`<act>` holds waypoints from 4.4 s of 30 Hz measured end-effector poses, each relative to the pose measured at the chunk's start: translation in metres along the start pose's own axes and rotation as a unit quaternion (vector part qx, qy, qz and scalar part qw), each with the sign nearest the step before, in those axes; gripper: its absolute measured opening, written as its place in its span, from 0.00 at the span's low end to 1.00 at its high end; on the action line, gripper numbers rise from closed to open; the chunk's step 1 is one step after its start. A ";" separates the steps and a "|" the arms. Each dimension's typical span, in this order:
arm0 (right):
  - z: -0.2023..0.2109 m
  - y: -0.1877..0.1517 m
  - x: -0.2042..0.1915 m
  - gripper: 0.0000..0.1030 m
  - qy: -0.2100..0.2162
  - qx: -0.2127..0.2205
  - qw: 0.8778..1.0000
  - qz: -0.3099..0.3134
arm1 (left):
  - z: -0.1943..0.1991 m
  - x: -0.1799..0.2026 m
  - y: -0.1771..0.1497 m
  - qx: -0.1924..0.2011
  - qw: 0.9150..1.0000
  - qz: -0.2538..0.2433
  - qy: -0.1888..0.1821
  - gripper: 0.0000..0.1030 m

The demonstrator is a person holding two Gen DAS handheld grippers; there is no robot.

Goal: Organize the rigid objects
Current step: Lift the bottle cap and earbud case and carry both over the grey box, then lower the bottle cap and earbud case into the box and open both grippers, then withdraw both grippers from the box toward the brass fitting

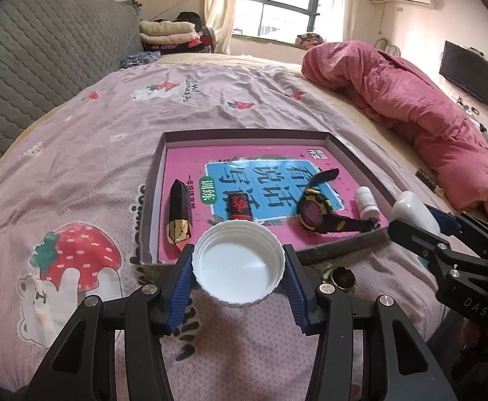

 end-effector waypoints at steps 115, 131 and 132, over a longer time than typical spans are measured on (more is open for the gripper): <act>-0.003 0.037 -0.002 0.55 -0.052 -0.014 0.998 -0.022 | -0.017 -0.013 0.026 -0.007 1.000 0.027 0.005 0.64; 0.037 0.026 -0.025 0.55 -0.037 0.007 0.999 -0.013 | 0.036 -0.001 0.023 0.010 1.000 0.009 0.017 0.66; 0.039 0.026 -0.025 0.55 -0.036 0.008 0.999 -0.015 | 0.038 -0.001 0.022 0.010 1.000 0.008 0.019 0.66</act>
Point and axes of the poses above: each gripper's, at about its wrist camera, not at the fingertips, and z roughly against the way its jaws point, x to its right, y to its top, the point moved 4 cm from there along -z, roughly the way its jaws point, and after that the axes turned 12 degrees about y, right-handed, at the moved point
